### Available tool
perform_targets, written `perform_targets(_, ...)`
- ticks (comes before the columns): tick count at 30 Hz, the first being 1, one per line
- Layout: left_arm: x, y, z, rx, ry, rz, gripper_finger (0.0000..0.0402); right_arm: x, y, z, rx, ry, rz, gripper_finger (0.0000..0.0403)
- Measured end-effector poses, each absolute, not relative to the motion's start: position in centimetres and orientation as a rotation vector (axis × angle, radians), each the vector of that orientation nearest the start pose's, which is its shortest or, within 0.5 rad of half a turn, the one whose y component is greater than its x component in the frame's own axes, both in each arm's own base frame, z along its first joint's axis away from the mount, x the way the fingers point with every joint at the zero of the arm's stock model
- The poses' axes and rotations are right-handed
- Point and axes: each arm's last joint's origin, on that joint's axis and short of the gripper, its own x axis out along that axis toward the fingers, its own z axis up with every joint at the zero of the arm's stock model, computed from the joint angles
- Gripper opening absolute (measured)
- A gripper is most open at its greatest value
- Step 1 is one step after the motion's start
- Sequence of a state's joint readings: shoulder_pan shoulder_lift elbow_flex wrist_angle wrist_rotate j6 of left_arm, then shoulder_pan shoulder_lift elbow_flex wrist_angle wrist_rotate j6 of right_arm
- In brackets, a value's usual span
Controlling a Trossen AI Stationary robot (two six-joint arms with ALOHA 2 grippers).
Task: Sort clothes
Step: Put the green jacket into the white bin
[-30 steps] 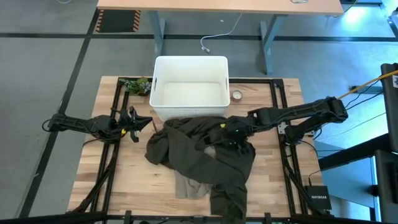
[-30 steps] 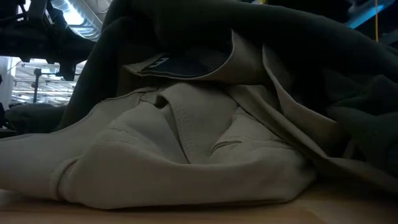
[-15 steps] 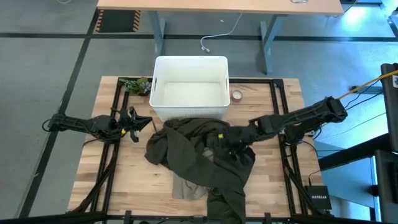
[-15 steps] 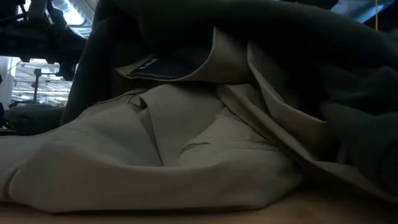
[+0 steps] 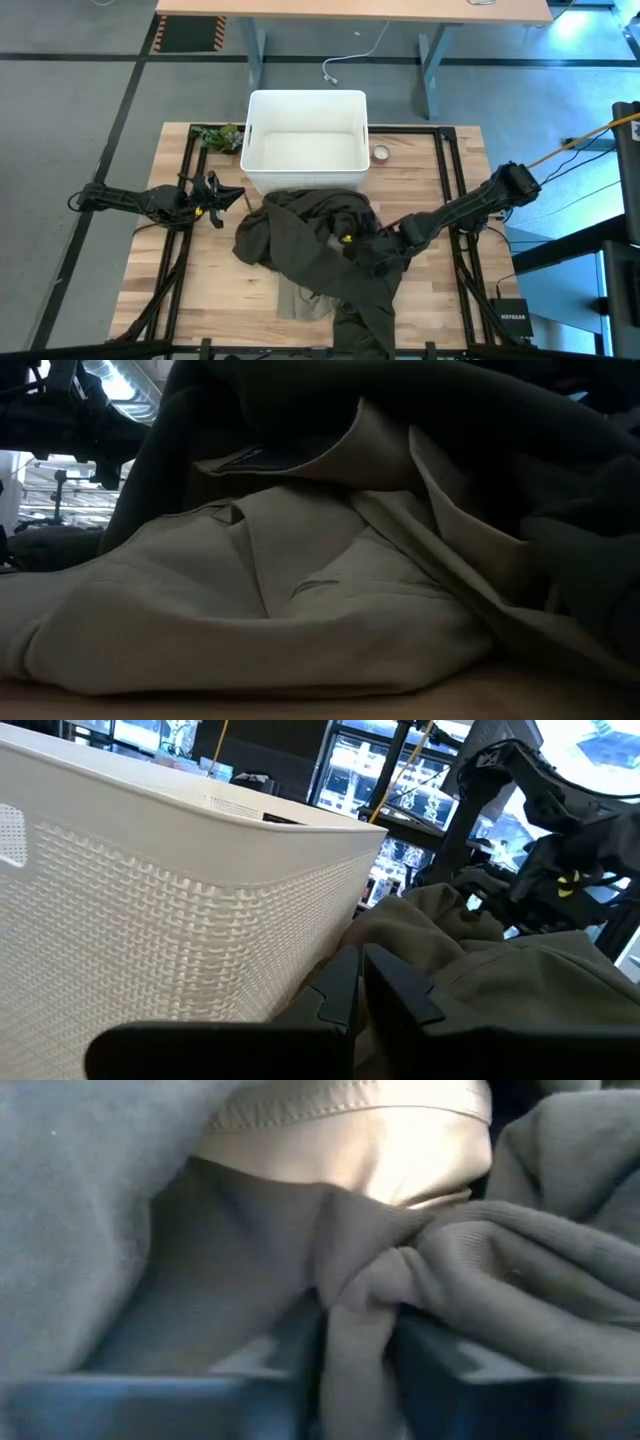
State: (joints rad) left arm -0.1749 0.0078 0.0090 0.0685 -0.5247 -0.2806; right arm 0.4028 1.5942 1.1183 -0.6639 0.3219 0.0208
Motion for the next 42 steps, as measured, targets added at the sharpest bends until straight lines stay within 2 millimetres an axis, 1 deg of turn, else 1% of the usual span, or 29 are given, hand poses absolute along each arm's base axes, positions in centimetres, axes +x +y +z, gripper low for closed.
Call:
perform_targets(2, 9.5, -0.2, 17.2, -0.302, -0.115, 0.341, 0.0015, 28.8, 11.5, 22.8, -0.396, 1.083, 0.064, 0.0041)
perform_targets(3, 9.5, -0.2, 17.2, -0.302, -0.115, 0.342, 0.0015, 28.8, 11.4, 23.2, -0.406, 1.090, 0.059, 0.0024)
perform_targets(4, 9.5, -0.2, 17.2, -0.302, -0.115, 0.342, 0.0015, 28.8, 11.5, 23.7, -0.422, 1.093, 0.043, 0.0020)
perform_targets(8, 9.5, -0.2, 17.2, -0.307, -0.116, 0.342, 0.0015, 28.8, 12.1, 26.6, -0.487, 1.077, -0.015, 0.0036)
perform_targets(12, 9.5, -0.2, 17.2, -0.309, -0.116, 0.344, 0.0015, 29.0, 12.7, 30.4, -0.526, 1.005, -0.031, 0.0015)
perform_targets(16, 9.5, -0.2, 17.2, -0.310, -0.116, 0.344, 0.0015, 29.3, 13.1, 34.2, -0.543, 0.890, -0.036, 0.0017)
perform_targets(20, 9.5, -0.2, 17.2, -0.313, -0.117, 0.344, 0.0015, 29.4, 13.0, 37.9, -0.572, 0.781, -0.051, 0.0015)
perform_targets(24, 9.5, -0.2, 17.2, -0.313, -0.117, 0.344, 0.0015, 29.2, 12.6, 41.4, -0.601, 0.674, -0.116, 0.0015)
perform_targets(26, 9.5, -0.2, 17.2, -0.312, -0.117, 0.344, 0.0015, 28.9, 12.4, 43.0, -0.605, 0.634, -0.151, 0.0016)
perform_targets(28, 9.5, -0.2, 17.2, -0.312, -0.117, 0.344, 0.0015, 28.7, 11.8, 43.9, -0.589, 0.623, -0.162, 0.0022)
perform_targets(31, 9.5, -0.2, 17.2, -0.313, -0.117, 0.344, 0.0015, 28.7, 11.1, 44.1, -0.547, 0.639, -0.128, 0.0028)
perform_targets(35, 9.5, -0.2, 17.2, -0.313, -0.117, 0.344, 0.0015, 28.9, 10.6, 42.7, -0.475, 0.724, -0.046, 0.0024)
perform_targets(39, 9.5, -0.2, 17.2, -0.313, -0.117, 0.343, 0.0015, 29.5, 10.2, 39.8, -0.410, 0.834, -0.002, 0.0026)
perform_targets(42, 9.5, -0.2, 17.2, -0.313, -0.117, 0.343, 0.0015, 29.8, 9.9, 37.2, -0.376, 0.925, 0.009, 0.0045)
